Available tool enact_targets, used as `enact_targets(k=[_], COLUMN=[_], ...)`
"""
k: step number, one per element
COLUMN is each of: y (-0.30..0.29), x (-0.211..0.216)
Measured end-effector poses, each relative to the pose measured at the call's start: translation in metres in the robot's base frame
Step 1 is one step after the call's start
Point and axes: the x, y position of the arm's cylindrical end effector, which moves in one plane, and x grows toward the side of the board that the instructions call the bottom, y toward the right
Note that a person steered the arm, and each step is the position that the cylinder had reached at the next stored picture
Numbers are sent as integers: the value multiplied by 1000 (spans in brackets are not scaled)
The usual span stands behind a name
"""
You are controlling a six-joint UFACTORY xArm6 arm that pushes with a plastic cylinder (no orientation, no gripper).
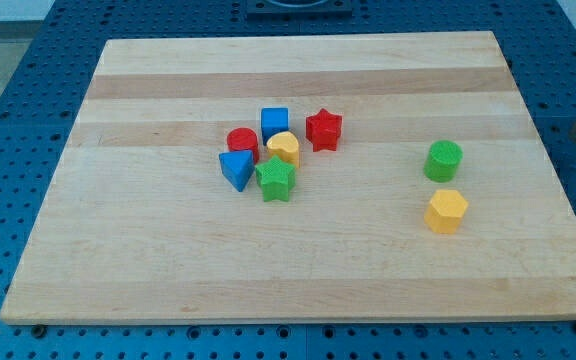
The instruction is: Push the green circle closer to the red star
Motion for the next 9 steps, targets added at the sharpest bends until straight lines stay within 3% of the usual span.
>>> enact_targets(k=[1, 7, 9], y=[-21, -219, -230], x=[16, 17, 30])
